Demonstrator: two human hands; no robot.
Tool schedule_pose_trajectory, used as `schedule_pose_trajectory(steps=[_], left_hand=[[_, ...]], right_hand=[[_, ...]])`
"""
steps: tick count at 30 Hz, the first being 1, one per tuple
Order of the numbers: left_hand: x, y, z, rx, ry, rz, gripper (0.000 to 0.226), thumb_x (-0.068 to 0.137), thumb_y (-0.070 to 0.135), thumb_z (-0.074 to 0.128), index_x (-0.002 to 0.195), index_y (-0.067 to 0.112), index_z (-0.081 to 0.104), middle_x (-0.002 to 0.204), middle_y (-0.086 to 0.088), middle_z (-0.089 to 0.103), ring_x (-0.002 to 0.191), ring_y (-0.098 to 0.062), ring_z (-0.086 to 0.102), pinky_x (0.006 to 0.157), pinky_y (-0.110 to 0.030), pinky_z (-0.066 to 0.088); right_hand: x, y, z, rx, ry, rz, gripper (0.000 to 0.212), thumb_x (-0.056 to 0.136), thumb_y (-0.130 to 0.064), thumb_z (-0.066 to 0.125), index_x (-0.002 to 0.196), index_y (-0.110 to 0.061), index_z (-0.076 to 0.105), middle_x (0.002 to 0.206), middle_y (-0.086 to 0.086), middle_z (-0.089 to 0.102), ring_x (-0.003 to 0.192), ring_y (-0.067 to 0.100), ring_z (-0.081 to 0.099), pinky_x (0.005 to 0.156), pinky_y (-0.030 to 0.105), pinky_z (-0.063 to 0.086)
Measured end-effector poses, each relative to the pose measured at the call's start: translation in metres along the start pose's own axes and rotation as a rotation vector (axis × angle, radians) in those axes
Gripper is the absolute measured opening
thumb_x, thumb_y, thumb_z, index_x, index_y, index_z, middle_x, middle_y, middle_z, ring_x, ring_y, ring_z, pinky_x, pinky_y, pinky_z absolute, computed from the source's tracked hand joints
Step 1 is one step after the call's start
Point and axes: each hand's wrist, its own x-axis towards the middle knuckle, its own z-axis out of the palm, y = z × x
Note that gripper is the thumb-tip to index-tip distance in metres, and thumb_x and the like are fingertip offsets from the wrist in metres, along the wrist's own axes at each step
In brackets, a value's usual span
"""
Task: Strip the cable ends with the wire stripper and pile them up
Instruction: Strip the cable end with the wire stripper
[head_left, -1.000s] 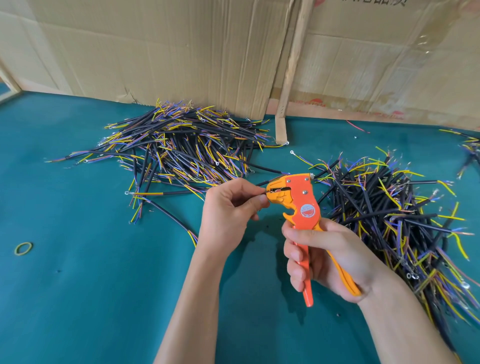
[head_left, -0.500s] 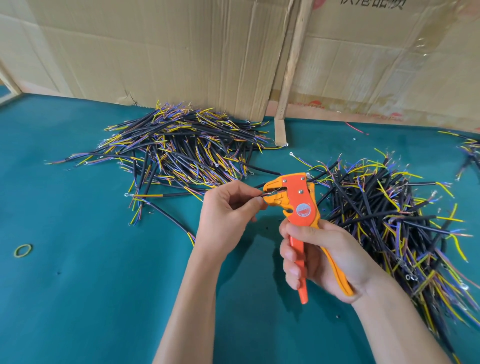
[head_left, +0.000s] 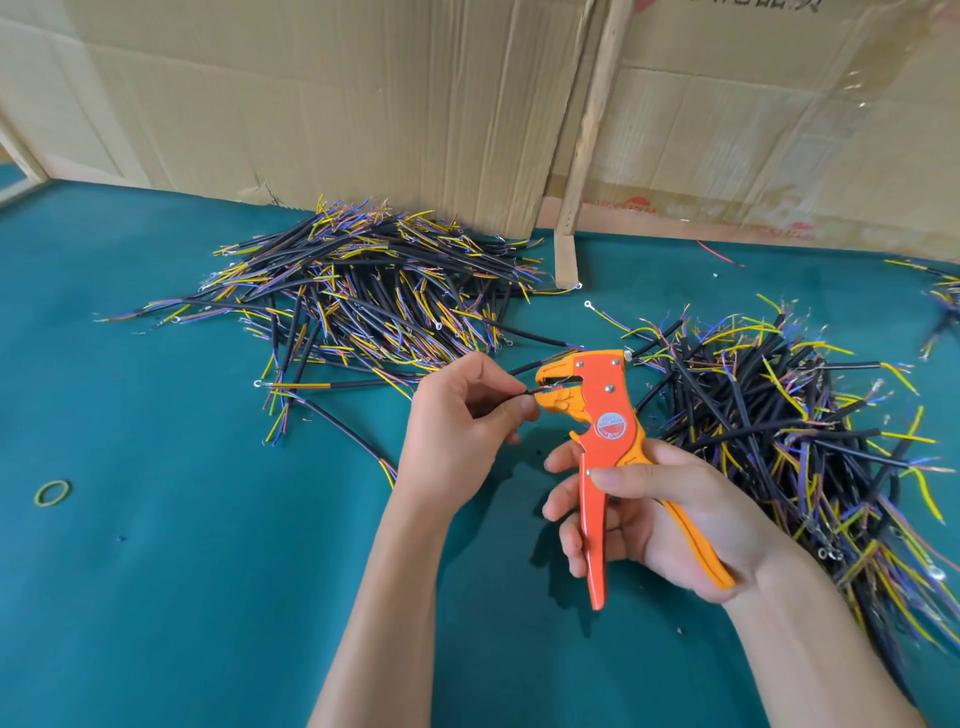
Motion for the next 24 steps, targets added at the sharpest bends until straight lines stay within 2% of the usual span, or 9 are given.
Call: schedule_pose_trajectory(steps=[5, 9, 13, 16, 20, 24], left_hand=[[-0.0013, 0.0024, -0.0006, 0.002, -0.016, 0.002, 0.014, 0.078, 0.01, 0.073, 0.075, 0.018, 0.063, 0.07, -0.011, 0.073, 0.052, -0.016, 0.056, 0.041, -0.026, 0.042], [-0.0014, 0.0022, 0.0001, 0.024, -0.029, -0.002, 0.009, 0.073, 0.016, 0.07, 0.074, 0.02, 0.062, 0.07, -0.016, 0.07, 0.052, -0.02, 0.05, 0.043, -0.028, 0.041], [-0.0016, 0.001, 0.0, 0.097, -0.039, 0.049, 0.008, 0.071, 0.017, 0.069, 0.073, 0.019, 0.061, 0.07, -0.01, 0.071, 0.054, -0.018, 0.051, 0.049, -0.025, 0.039], [-0.0022, 0.0011, 0.0006, 0.134, -0.028, 0.087, 0.008, 0.071, 0.015, 0.07, 0.073, 0.019, 0.064, 0.069, -0.004, 0.07, 0.059, -0.026, 0.057, 0.049, -0.021, 0.04], [-0.003, 0.0017, -0.0005, 0.168, -0.021, 0.098, 0.013, 0.073, 0.013, 0.074, 0.075, 0.024, 0.067, 0.07, 0.006, 0.07, 0.057, -0.009, 0.058, 0.05, -0.016, 0.042], [-0.0025, 0.0009, 0.0001, 0.218, -0.016, 0.124, 0.024, 0.079, 0.003, 0.078, 0.074, 0.024, 0.068, 0.074, 0.009, 0.072, 0.065, -0.011, 0.064, 0.058, -0.02, 0.046]], right_hand=[[-0.0005, -0.0007, -0.0003, 0.004, -0.011, 0.014, 0.052, 0.075, -0.023, 0.088, 0.116, 0.002, 0.068, 0.102, 0.037, 0.065, 0.075, 0.043, 0.066, 0.069, 0.052, 0.057], [-0.0014, -0.0017, -0.0021, 0.011, -0.01, 0.03, 0.059, 0.075, -0.027, 0.088, 0.118, 0.005, 0.066, 0.107, 0.038, 0.064, 0.075, 0.045, 0.067, 0.069, 0.052, 0.057], [-0.004, -0.003, -0.0044, 0.028, -0.015, 0.032, 0.063, 0.074, -0.029, 0.089, 0.121, 0.005, 0.064, 0.107, 0.039, 0.063, 0.077, 0.048, 0.068, 0.068, 0.052, 0.057], [-0.0062, -0.0036, -0.0053, 0.014, -0.016, 0.042, 0.062, 0.074, -0.029, 0.089, 0.119, 0.006, 0.063, 0.11, 0.041, 0.063, 0.076, 0.048, 0.068, 0.066, 0.052, 0.058], [-0.0061, -0.0037, -0.0057, -0.001, -0.009, 0.045, 0.057, 0.074, -0.028, 0.088, 0.117, 0.002, 0.066, 0.101, 0.038, 0.064, 0.074, 0.046, 0.067, 0.067, 0.052, 0.058], [-0.0043, -0.0038, -0.0059, 0.001, 0.009, 0.041, 0.042, 0.081, -0.022, 0.08, 0.114, 0.0, 0.068, 0.09, 0.03, 0.062, 0.071, 0.042, 0.064, 0.067, 0.053, 0.056]])
